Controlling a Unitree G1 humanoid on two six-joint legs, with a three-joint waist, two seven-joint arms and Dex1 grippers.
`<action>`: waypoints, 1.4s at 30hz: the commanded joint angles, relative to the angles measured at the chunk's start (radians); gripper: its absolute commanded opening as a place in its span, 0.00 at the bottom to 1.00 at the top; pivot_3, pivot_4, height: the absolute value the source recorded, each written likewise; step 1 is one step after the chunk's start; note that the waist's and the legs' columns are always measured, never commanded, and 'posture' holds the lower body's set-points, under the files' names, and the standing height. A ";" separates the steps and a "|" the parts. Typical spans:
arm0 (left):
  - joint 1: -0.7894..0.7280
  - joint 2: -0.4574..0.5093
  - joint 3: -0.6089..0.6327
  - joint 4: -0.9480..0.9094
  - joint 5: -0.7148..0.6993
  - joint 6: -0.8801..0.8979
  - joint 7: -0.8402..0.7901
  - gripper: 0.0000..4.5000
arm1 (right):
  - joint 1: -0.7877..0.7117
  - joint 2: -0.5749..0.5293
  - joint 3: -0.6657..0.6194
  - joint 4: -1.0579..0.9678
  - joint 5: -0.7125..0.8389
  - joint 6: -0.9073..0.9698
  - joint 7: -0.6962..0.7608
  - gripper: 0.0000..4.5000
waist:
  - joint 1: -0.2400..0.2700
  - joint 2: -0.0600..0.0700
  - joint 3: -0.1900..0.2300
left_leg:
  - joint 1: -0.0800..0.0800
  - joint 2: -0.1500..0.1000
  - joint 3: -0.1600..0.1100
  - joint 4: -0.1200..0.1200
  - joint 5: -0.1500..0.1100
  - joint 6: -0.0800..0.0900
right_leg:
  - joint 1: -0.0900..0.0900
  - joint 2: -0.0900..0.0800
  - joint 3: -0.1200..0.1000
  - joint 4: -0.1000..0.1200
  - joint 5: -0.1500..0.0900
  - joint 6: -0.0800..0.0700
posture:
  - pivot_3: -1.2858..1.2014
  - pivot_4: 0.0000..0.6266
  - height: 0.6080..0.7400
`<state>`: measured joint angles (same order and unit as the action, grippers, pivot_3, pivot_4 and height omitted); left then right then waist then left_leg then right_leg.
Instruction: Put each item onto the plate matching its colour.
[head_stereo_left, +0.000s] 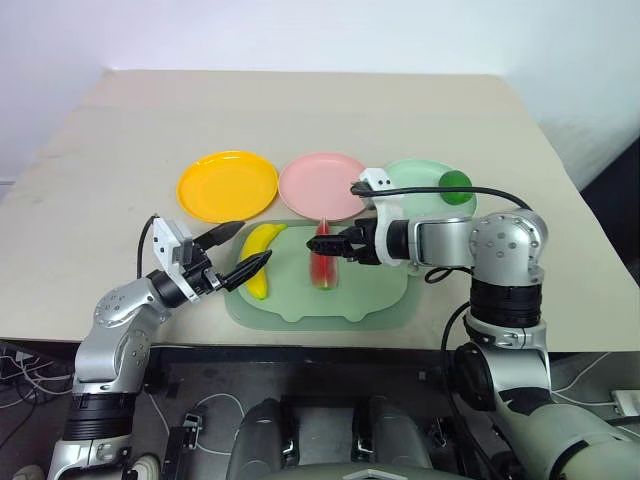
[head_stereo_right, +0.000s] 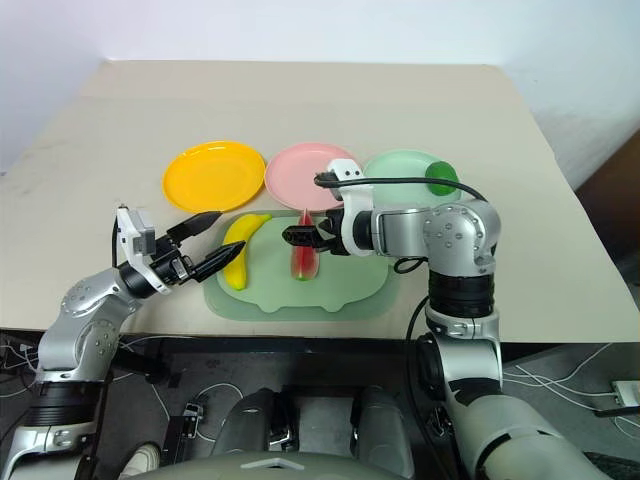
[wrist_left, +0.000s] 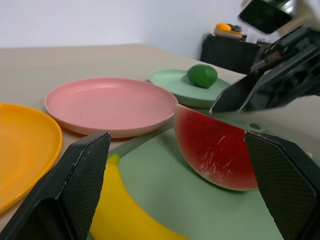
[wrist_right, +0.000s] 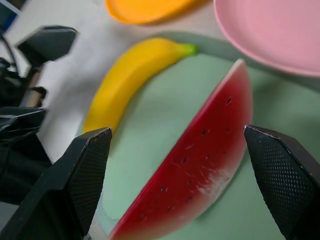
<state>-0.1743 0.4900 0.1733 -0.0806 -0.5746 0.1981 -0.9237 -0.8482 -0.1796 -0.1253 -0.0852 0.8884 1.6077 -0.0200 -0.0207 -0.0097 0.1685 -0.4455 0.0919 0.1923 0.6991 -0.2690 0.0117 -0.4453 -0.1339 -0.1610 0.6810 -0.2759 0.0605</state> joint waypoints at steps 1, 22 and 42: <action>-0.001 0.010 0.014 -0.033 0.000 -0.017 -0.003 1.00 | -0.033 0.005 0.006 0.018 0.037 0.007 -0.044 0.99 | 0.002 0.000 0.000 | 0.000 0.000 0.000 0.000 0.000 0.000 | 0.000 0.000 0.000 0.000 0.000 0.000 | 0.52 0.24 0.66; 0.052 0.012 0.020 -0.080 0.001 -0.021 0.026 1.00 | -0.037 -0.053 0.340 -0.019 -0.131 0.004 0.044 0.99 | -0.001 0.000 0.000 | 0.000 0.001 0.000 0.000 -0.001 0.001 | 0.000 0.000 0.000 0.000 0.000 0.000 | 0.52 0.24 0.66; 0.044 0.016 0.019 -0.077 0.000 -0.019 0.037 1.00 | -0.018 -0.105 0.456 -0.081 -0.316 -0.115 0.259 0.41 | -0.001 0.000 0.000 | -0.001 0.001 0.000 0.000 -0.001 0.002 | -0.001 0.000 0.000 -0.001 0.000 0.000 | 0.52 0.24 0.66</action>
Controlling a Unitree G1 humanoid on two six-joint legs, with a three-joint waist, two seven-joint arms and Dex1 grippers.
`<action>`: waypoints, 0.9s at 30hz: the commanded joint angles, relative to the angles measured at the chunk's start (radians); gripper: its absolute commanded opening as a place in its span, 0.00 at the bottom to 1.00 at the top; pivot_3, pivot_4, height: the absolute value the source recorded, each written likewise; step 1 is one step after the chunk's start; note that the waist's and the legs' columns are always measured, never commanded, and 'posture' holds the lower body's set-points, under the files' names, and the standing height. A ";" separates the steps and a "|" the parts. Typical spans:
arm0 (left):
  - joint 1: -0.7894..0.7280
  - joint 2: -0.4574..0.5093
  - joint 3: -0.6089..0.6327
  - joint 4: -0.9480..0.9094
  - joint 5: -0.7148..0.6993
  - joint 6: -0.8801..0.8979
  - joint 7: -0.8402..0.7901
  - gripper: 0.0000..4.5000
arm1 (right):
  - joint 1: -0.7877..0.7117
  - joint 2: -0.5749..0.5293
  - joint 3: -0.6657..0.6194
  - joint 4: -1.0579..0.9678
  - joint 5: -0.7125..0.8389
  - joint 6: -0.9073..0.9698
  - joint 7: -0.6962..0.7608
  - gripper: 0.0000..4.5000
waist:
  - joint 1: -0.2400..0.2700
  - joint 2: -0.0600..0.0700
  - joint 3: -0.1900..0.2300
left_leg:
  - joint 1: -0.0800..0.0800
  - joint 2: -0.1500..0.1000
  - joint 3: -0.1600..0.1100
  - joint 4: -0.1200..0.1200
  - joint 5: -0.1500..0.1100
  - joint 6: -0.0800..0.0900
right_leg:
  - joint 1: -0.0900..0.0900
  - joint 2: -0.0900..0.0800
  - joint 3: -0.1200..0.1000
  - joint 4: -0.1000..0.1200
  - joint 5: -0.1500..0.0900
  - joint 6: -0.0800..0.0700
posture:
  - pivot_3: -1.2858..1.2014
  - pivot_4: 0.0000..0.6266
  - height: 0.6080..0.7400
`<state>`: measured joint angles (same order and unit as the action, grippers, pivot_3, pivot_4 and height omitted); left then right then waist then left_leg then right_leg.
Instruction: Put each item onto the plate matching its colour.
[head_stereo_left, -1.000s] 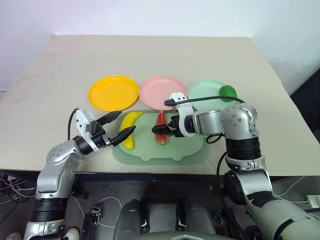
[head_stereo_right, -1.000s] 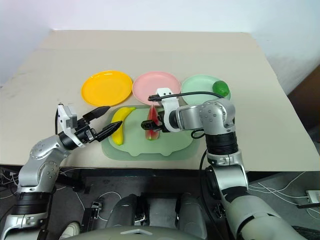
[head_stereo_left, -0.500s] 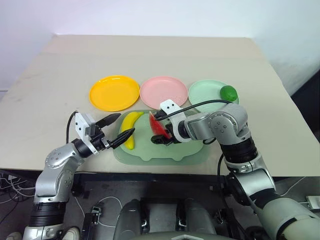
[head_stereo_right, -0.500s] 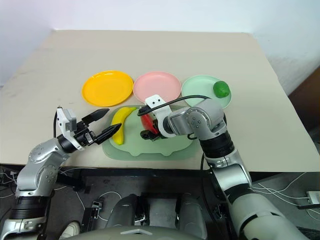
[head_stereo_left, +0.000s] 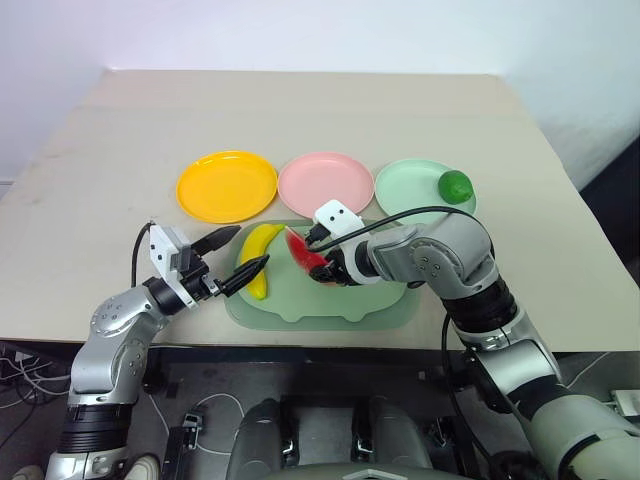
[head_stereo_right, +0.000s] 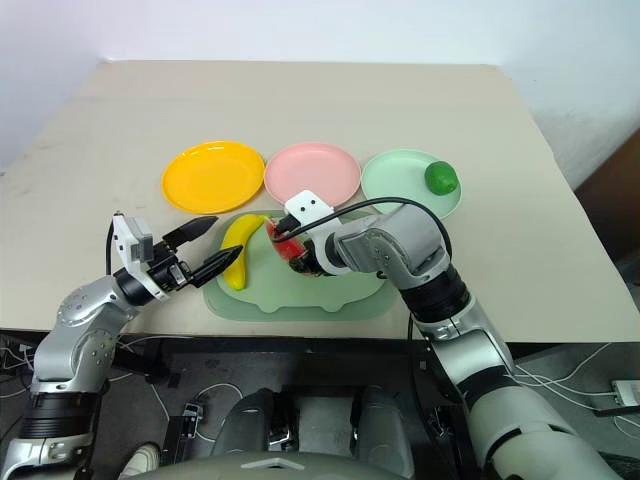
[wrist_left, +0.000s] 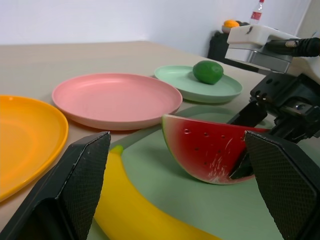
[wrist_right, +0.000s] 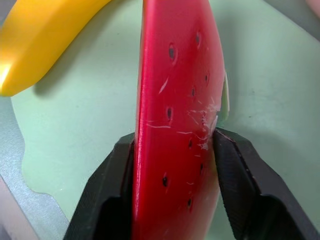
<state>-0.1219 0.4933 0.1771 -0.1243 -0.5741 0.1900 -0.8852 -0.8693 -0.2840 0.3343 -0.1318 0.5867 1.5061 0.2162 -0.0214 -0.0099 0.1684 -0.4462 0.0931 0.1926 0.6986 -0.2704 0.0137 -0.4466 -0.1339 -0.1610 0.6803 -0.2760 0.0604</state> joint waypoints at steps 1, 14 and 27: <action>-0.010 0.013 0.016 -0.032 -0.001 -0.010 -0.001 1.00 | 0.002 -0.002 -0.008 -0.041 -0.016 -0.017 0.033 0.41 | 0.000 0.000 0.000 | 0.000 0.000 0.000 0.000 0.000 0.000 | 0.000 0.000 0.000 0.000 0.000 0.000 | 0.52 0.24 0.66; 0.000 0.017 0.025 -0.037 -0.006 -0.012 0.000 1.00 | -0.150 0.033 -0.240 0.004 0.003 -0.070 0.135 0.41 | 0.000 0.000 0.000 | -0.014 0.000 0.000 0.001 0.003 -0.004 | -0.014 0.001 0.000 0.002 0.001 -0.001 | 0.52 0.24 0.66; 0.010 0.023 0.032 -0.053 -0.007 -0.007 0.011 1.00 | -0.447 0.152 -0.209 1.049 -0.333 -0.771 0.145 0.41 | -0.024 0.000 0.000 | -0.015 -0.003 0.003 0.001 0.004 -0.005 | -0.015 0.001 0.000 0.003 0.001 -0.001 | 0.52 0.24 0.66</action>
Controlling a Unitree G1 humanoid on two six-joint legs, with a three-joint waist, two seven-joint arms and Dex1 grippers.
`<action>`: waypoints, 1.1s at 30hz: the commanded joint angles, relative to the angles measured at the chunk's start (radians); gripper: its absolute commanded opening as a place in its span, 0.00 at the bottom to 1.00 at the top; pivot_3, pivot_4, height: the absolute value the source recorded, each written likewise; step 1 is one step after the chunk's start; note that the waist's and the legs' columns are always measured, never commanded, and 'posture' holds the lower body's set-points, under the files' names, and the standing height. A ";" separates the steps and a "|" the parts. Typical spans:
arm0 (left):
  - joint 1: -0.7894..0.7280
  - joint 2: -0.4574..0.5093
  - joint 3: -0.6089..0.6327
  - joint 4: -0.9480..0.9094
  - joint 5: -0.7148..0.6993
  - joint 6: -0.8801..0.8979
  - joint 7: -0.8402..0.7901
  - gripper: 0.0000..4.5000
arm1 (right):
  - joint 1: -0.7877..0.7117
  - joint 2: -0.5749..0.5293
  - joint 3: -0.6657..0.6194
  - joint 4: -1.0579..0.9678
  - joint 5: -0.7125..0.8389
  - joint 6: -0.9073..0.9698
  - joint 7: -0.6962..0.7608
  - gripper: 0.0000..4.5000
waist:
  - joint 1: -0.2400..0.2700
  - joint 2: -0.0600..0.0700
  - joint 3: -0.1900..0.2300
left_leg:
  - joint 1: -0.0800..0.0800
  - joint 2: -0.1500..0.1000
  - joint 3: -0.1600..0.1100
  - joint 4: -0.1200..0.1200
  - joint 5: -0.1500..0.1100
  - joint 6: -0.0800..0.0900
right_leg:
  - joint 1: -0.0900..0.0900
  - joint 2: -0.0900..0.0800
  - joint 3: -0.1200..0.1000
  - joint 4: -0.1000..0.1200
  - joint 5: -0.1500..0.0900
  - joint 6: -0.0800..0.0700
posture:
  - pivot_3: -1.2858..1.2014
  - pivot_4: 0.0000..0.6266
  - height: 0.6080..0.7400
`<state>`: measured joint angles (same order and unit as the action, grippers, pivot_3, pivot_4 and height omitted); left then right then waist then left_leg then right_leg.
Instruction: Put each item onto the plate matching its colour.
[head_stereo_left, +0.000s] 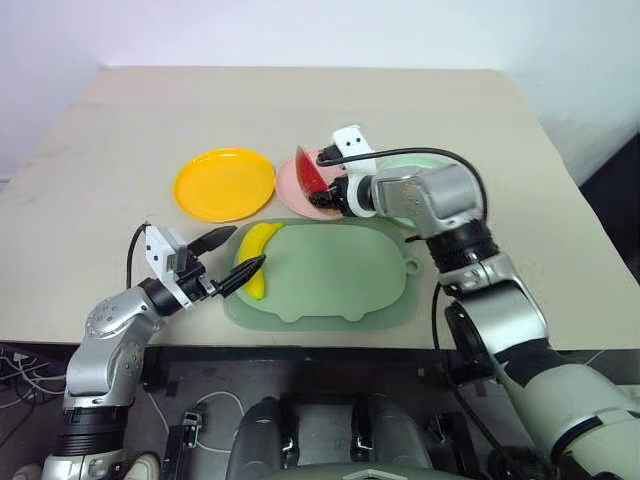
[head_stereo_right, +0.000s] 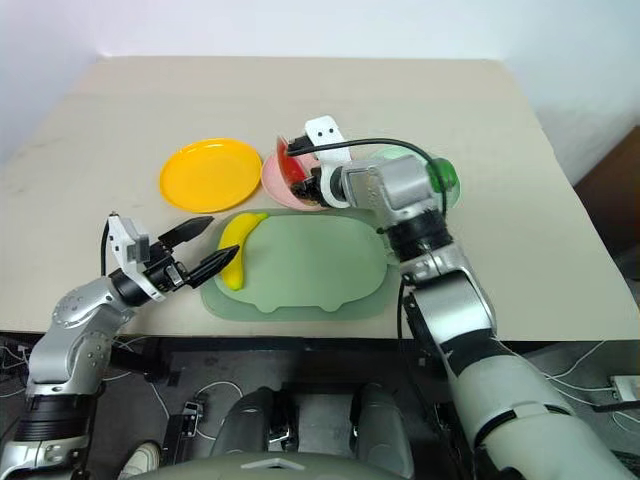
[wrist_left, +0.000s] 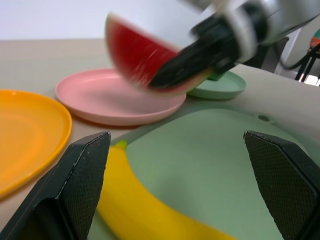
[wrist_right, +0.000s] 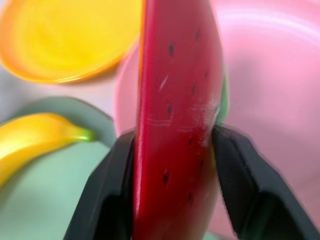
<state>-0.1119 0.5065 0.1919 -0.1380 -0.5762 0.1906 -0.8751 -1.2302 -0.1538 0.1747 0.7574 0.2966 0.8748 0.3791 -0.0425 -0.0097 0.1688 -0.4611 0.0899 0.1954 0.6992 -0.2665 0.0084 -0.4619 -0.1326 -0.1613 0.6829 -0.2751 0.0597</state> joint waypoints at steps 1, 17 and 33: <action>0.002 0.010 0.018 -0.043 -0.005 -0.007 0.003 1.00 | -0.110 0.032 -0.062 0.228 -0.054 -0.178 -0.029 0.41 | -0.003 0.000 0.000 | 0.000 0.000 0.001 0.000 0.000 0.000 | 0.000 0.000 0.000 0.000 0.000 0.000 | 0.52 0.24 0.66; 0.042 0.022 0.046 -0.086 -0.016 0.005 0.022 1.00 | -0.214 0.060 -0.139 0.429 -0.170 -0.364 0.036 0.99 | -0.002 0.000 0.000 | 0.000 0.000 -0.001 0.001 0.000 0.000 | 0.000 0.000 0.001 0.001 0.000 0.000 | 0.52 0.24 0.66; 0.103 -0.016 0.052 -0.232 -0.005 0.092 0.230 1.00 | 0.428 -0.047 -0.190 -0.821 0.062 -0.067 0.195 0.99 | 0.003 0.000 0.000 | 0.000 0.000 -0.004 0.001 0.000 0.000 | 0.002 -0.001 0.000 0.001 0.000 0.000 | 0.52 0.24 0.66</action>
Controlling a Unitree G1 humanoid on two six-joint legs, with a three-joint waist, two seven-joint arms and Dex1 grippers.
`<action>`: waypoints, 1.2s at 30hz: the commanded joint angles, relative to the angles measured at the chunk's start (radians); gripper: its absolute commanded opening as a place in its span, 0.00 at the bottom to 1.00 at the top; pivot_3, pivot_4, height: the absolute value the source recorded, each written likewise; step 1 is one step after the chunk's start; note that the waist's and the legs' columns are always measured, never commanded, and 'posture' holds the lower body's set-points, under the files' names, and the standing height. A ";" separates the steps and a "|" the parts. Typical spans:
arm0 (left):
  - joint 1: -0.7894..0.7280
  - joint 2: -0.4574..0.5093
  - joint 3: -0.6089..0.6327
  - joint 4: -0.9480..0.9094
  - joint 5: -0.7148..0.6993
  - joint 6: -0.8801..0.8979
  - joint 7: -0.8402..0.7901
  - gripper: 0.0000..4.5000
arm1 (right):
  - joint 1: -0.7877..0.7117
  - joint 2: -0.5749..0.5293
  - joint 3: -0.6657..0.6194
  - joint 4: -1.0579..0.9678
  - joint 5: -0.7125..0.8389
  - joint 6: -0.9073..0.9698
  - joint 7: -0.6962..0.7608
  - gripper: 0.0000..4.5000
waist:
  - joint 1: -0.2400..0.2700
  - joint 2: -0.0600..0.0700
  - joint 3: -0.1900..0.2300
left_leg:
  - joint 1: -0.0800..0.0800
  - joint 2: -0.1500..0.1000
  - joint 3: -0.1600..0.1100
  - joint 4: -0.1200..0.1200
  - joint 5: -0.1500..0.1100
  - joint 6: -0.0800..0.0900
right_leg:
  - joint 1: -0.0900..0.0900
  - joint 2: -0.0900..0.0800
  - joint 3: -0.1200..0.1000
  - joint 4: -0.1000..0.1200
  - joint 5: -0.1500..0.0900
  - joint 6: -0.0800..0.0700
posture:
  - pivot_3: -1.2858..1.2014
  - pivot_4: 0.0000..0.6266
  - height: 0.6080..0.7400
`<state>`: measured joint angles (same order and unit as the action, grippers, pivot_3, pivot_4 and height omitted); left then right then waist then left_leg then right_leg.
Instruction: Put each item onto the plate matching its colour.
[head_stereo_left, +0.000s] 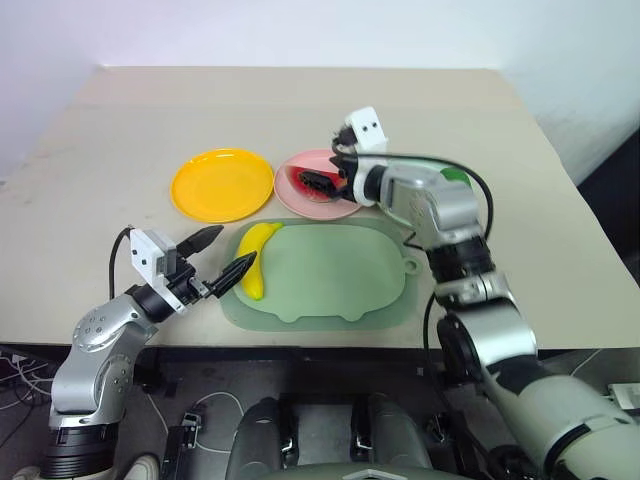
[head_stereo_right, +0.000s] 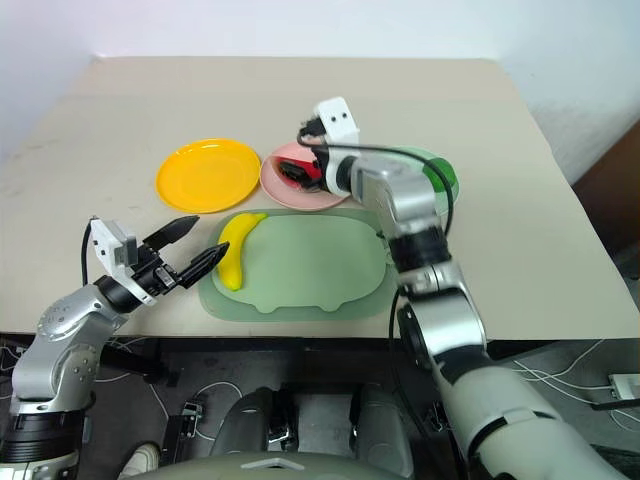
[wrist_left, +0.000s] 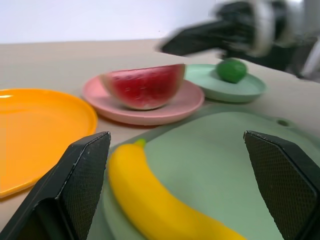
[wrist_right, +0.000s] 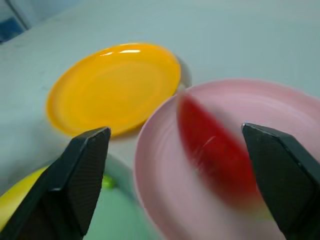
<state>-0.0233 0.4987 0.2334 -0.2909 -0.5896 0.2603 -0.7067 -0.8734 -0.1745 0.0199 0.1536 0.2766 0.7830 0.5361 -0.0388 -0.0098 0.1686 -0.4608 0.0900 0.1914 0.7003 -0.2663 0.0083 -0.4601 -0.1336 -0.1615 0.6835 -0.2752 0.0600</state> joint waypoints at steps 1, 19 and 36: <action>0.020 -0.017 0.006 -0.098 0.017 0.035 0.096 1.00 | 0.116 -0.038 -0.040 -0.287 0.114 0.040 0.054 0.99 | -0.001 0.000 0.000 | 0.000 0.000 0.000 0.000 0.000 0.000 | 0.000 0.000 0.000 0.000 0.000 0.000 | 0.52 0.24 0.66; -0.015 -0.142 -0.110 -0.187 0.179 0.257 0.478 1.00 | 0.428 -0.230 -0.052 -0.577 0.274 0.056 0.106 0.99 | 0.028 -0.002 -0.001 | 0.004 -0.002 -0.002 0.000 0.003 0.001 | 0.005 -0.001 0.000 0.000 0.001 -0.001 | 0.52 0.24 0.66; -0.165 -0.160 -0.168 -0.094 0.194 0.441 0.483 0.85 | 0.435 -0.255 -0.043 -0.577 0.262 0.056 0.060 1.00 | 0.026 -0.002 -0.001 | 0.004 -0.002 -0.002 0.000 0.003 0.001 | 0.005 -0.001 -0.001 0.000 0.001 -0.001 | 0.52 0.24 0.66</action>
<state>-0.1726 0.3314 0.0609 -0.3637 -0.3959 0.6972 -0.2164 -0.4335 -0.4196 -0.0150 -0.3912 0.5337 0.8594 0.6020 -0.0128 -0.0118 0.1674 -0.4568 0.0876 0.1892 0.7004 -0.2634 0.0094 -0.4551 -0.1342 -0.1623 0.6839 -0.2740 0.0586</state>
